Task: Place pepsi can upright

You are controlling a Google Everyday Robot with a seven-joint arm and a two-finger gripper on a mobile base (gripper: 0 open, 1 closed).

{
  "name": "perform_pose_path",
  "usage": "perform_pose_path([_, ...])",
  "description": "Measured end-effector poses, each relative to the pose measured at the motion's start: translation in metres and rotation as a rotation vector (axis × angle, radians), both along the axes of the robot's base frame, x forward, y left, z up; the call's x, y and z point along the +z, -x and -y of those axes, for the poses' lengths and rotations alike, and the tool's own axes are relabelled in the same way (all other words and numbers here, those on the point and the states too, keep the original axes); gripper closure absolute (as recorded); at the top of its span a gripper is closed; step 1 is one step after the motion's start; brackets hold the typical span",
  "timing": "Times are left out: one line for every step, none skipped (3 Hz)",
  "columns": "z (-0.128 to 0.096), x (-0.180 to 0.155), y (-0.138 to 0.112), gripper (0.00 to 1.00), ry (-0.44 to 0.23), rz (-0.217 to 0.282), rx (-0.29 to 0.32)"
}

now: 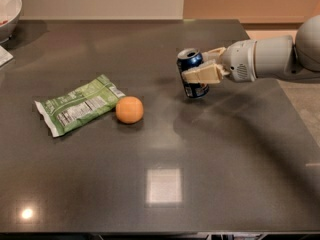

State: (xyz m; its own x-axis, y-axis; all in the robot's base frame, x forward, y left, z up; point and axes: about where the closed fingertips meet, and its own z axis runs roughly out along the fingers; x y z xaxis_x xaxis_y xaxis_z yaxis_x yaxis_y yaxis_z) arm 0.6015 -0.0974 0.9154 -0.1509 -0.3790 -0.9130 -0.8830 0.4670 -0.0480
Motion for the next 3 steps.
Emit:
perform_pose_path([0.006, -0.001, 0.003, 1.0, -0.062, 0.045, 0.009])
perform_pose_path([0.011, 0.0, 0.006, 1.0, -0.11, 0.093, 0.018])
perform_pose_path([0.016, -0.002, 0.008, 1.0, -0.152, 0.12, 0.018])
